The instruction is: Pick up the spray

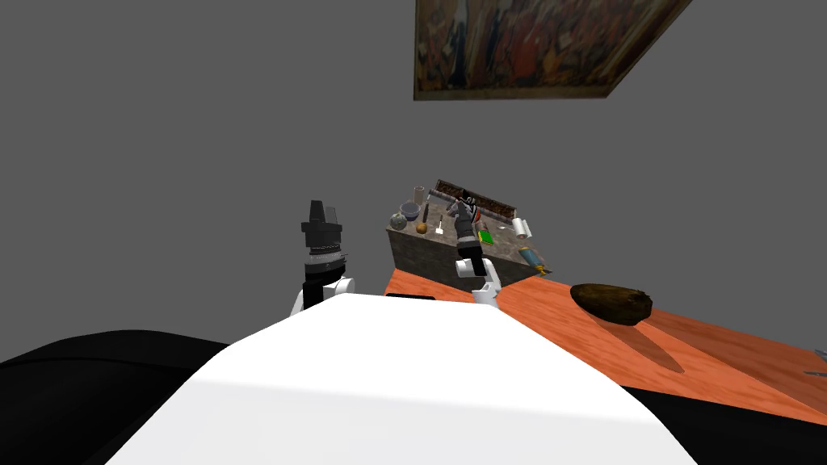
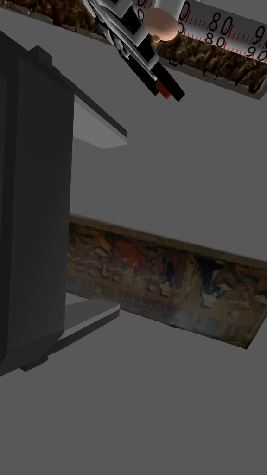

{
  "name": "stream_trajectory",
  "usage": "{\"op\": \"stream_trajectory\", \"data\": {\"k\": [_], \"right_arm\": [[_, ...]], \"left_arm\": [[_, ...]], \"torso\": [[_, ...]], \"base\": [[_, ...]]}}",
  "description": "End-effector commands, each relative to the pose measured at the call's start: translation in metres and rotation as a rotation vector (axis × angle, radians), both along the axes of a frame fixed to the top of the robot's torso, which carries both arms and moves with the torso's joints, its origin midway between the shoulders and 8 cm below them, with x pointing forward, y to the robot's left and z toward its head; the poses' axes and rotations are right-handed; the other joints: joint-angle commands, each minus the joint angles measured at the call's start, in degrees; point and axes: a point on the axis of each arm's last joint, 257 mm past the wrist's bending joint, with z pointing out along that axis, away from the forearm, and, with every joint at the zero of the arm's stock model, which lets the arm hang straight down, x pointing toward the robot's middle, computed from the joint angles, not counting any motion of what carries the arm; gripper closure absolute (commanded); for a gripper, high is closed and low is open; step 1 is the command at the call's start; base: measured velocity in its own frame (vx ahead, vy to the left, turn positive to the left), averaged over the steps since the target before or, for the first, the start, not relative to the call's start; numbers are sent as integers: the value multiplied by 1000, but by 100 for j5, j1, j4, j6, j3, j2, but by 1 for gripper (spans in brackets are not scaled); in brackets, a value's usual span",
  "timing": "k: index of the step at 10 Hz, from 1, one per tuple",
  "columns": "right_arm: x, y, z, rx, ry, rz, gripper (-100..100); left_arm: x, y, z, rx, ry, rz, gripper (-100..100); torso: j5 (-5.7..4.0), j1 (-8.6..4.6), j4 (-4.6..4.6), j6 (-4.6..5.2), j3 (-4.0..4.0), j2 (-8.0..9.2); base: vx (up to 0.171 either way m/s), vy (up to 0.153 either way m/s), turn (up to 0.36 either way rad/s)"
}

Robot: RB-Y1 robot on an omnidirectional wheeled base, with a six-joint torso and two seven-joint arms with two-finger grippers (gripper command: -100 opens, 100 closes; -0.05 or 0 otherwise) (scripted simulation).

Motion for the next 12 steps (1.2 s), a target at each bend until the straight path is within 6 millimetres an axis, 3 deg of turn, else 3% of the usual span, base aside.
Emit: {"op": "stream_trajectory", "data": {"k": [1, 2, 3, 5, 6, 12], "right_arm": [[11, 5, 0, -22, 8, 0, -100], [25, 12, -13, -63, 49, -8, -100], [27, 15, -5, -63, 34, -3, -100], [53, 30, -23, -148, 92, -17, -100], [60, 34, -16, -150, 88, -14, -100], [109, 58, -38, -296, 183, -44, -100]], "left_arm": [[0, 0, 0, 0, 0, 0, 0], [0, 0, 0, 0, 0, 0, 0], [0, 0, 0, 0, 0, 0, 0], [0, 0, 0, 0, 0, 0, 0], [0, 0, 0, 0, 0, 0, 0], [0, 0, 0, 0, 0, 0, 0]], "torso": [[0, 0, 0, 0, 0, 0], [0, 2, -1, 2, -3, -6], [0, 2, -2, 0, -5, -10], [2, 7, -2, 0, -5, -8], [2, 8, 1, 1, 2, 4], [1, 5, -5, 2, -12, -21]], "base": [[-62, -9, 35], [-58, -8, 59], [-61, -6, 40], [-89, 2, 84], [-83, -4, 32], [-38, -6, 44]]}}
